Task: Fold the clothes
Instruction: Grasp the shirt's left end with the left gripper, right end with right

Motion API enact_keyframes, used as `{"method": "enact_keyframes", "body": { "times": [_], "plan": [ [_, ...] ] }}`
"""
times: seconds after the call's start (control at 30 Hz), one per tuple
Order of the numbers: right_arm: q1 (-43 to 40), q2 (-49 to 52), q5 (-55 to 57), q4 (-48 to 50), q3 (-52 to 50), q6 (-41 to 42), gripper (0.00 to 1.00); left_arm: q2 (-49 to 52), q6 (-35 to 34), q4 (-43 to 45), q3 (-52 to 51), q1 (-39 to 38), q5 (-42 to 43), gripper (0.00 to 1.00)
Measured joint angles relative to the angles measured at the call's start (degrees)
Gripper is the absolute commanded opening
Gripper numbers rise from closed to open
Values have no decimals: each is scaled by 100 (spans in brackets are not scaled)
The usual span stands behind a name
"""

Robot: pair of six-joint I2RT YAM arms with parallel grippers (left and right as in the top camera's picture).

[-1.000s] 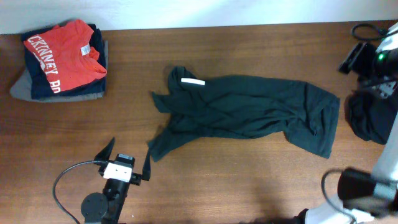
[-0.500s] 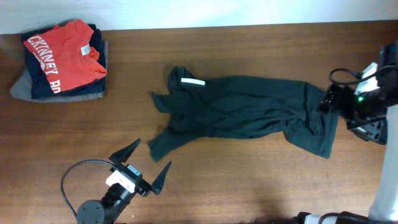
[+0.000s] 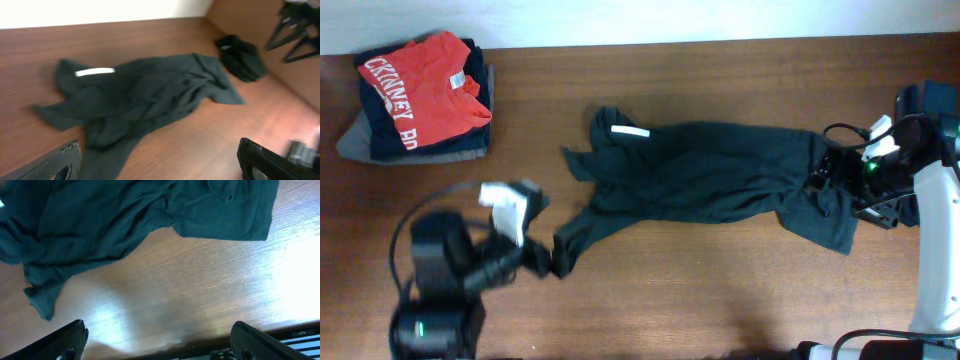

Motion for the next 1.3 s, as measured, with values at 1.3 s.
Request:
{"method": "enact_keyframes", "body": {
  "times": [1.3],
  "plan": [
    [205,0,-37,105,-35,-391,97,5051,501,-190,354,0,-1292,99]
  ]
}}
